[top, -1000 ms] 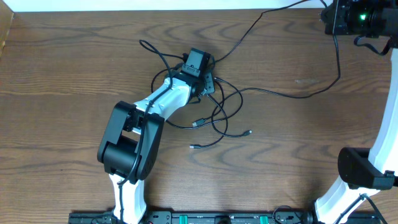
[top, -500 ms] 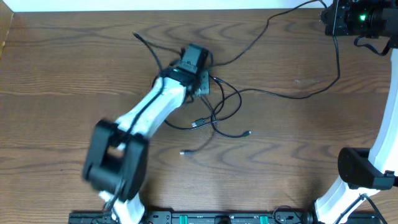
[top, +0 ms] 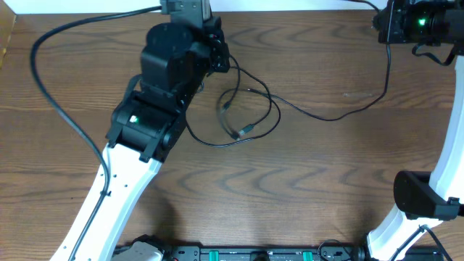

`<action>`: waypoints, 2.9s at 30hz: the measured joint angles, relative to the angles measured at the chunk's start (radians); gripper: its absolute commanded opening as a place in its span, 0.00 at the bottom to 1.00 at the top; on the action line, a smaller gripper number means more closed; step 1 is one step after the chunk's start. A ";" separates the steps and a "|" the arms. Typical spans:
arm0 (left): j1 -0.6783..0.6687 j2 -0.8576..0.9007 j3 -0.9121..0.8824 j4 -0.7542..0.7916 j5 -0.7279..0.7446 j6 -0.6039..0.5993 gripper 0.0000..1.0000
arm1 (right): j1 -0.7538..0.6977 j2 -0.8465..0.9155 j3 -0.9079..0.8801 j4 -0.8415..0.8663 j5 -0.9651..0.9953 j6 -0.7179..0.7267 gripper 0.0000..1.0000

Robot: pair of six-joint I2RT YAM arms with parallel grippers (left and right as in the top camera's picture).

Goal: Untangle cables

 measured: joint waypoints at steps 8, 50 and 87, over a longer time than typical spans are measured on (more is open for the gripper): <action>0.000 -0.001 0.000 0.069 0.025 0.004 0.07 | 0.000 0.064 0.000 -0.039 -0.061 -0.049 0.01; 0.006 0.106 -0.001 0.116 0.105 -0.529 0.08 | 0.292 0.307 -0.011 0.127 -0.613 -0.435 0.84; 0.006 0.106 -0.001 0.086 -0.051 -0.632 0.07 | 0.349 0.307 -0.011 0.235 -0.797 -0.435 0.59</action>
